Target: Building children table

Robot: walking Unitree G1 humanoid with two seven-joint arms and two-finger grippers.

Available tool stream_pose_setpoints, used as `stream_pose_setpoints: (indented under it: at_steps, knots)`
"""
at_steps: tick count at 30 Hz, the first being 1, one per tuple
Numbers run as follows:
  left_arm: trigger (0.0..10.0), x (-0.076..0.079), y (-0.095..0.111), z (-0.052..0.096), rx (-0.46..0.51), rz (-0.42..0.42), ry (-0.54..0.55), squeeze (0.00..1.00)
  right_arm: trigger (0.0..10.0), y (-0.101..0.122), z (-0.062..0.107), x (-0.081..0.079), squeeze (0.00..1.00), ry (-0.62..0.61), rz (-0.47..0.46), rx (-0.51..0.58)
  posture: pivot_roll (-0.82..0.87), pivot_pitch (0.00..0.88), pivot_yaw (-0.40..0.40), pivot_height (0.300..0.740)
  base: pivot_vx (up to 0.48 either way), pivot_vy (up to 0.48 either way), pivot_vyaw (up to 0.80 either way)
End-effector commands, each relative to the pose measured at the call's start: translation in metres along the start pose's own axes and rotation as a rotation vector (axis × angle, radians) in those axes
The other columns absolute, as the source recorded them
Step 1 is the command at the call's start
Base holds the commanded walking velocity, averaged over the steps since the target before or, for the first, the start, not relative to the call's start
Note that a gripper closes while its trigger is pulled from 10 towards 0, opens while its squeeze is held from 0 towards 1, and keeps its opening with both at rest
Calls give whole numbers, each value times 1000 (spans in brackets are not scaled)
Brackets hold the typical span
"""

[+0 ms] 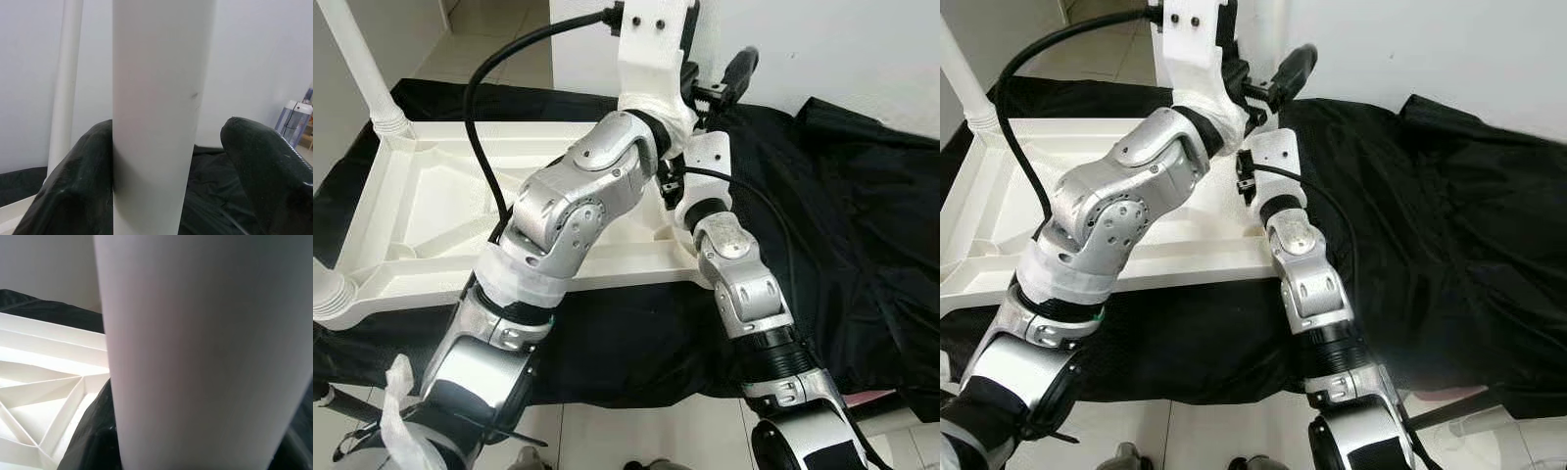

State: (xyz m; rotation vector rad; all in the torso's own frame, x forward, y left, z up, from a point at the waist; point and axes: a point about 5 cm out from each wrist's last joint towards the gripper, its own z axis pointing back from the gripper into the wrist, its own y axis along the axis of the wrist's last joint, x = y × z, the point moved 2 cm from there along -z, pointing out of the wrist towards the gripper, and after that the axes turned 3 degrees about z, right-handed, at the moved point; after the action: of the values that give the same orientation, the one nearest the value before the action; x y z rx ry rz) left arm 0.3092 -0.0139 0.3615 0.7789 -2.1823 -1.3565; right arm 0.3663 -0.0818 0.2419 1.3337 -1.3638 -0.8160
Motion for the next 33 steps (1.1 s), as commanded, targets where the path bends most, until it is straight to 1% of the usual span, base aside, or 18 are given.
stream_pose_setpoints:
  at_steps: [1, 9, 11, 12, 13, 16, 18, 19, 20, 21, 23, 26, 27, 28, 29, 30, 31, 33]
  knots:
    - [10000, 29, 7, 6, 31, -10, -288, 0, 10000, -6, -1, 5, 0, -32, -26, -39, 20, 92, -65, 740, 0, 0, 0]
    - [10000, 26, 9, 11, 42, -32, -265, 0, 10000, -9, 1, 17, 0, -114, -86, -44, 19, 86, -55, 740, 0, 0, 0]
    - [10000, 22, 8, 14, 47, -34, -235, 0, 10000, -8, 4, 25, 0, -155, -91, -18, 16, 86, -51, 740, 0, 0, 0]
    - [10000, 19, 7, 16, 47, -34, -221, 0, 10000, -8, 6, 29, 0, -168, -105, -10, 12, 87, -48, 740, 0, 0, 0]
    - [10000, 16, 5, 19, 52, -32, -195, 0, 10000, -10, 9, 35, 0, -190, -167, -11, 12, 89, -47, 740, 0, 0, 0]
    - [10000, 12, -1, 23, 22, -34, -184, 0, 10000, -14, 13, 42, 0, -208, -221, -23, 15, 91, -48, 740, 0, 0, 0]
    - [10000, 10, -3, 25, 13, -41, -172, 0, 10000, -16, 15, 45, 0, -219, -235, -28, 17, 94, -49, 740, 0, 0, 0]
    - [10000, 7, -7, 27, -1, -47, -159, 0, 10000, -18, 17, 46, 0, -220, -238, -30, 17, 95, -49, 740, 0, 0, 0]
    - [10000, 7, -7, 27, -1, -47, -159, 0, 10000, -18, 17, 46, 0, -220, -238, -30, 17, 95, -49, 740, 0, 0, 0]
    - [10000, 0, -19, 35, -37, -67, -139, 0, 10000, -21, 20, 50, 0, -219, -223, -34, 14, 106, -53, 740, 0, 0, 0]
    - [10000, -5, -30, 41, -88, -92, -126, 0, 10000, -26, 21, 56, 0, -208, -227, -37, 17, 117, -60, 740, 0, 0, 0]
    - [10000, -6, -31, 42, -94, -91, -122, 0, 10000, -26, 21, 57, 0, -209, -229, -37, 17, 117, -60, 740, 0, 0, 0]
    - [10000, -6, -33, 44, -100, -90, -116, 0, 10000, -24, 20, 58, 0, -197, -215, -24, 16, 121, -66, 740, 0, 0, 0]
    - [10000, -6, -35, 46, -105, -91, -116, 0, 10000, -22, 19, 59, 0, -180, -179, -9, 14, 124, -66, 740, 0, 0, 0]
    - [10000, -6, -40, 50, -116, -103, -118, 0, 10000, -18, 18, 58, 0, -129, -145, 7, 3, 125, -65, 740, 0, 0, 0]
    - [10000, -6, -40, 50, -116, -103, -118, 0, 10000, -18, 18, 58, 0, -129, -145, 7, 3, 125, -65, 740, 0, 0, 0]
    - [10000, -5, -45, 54, -124, -117, -121, 0, 10000, -17, 18, 55, 0, -86, -146, 10, -3, 124, -63, 740, 0, 0, 0]
    - [10000, -7, -48, 55, -122, -131, -112, 0, 10000, -16, 18, 56, 0, -77, -137, 23, -9, 122, -62, 740, 0, 0, 0]
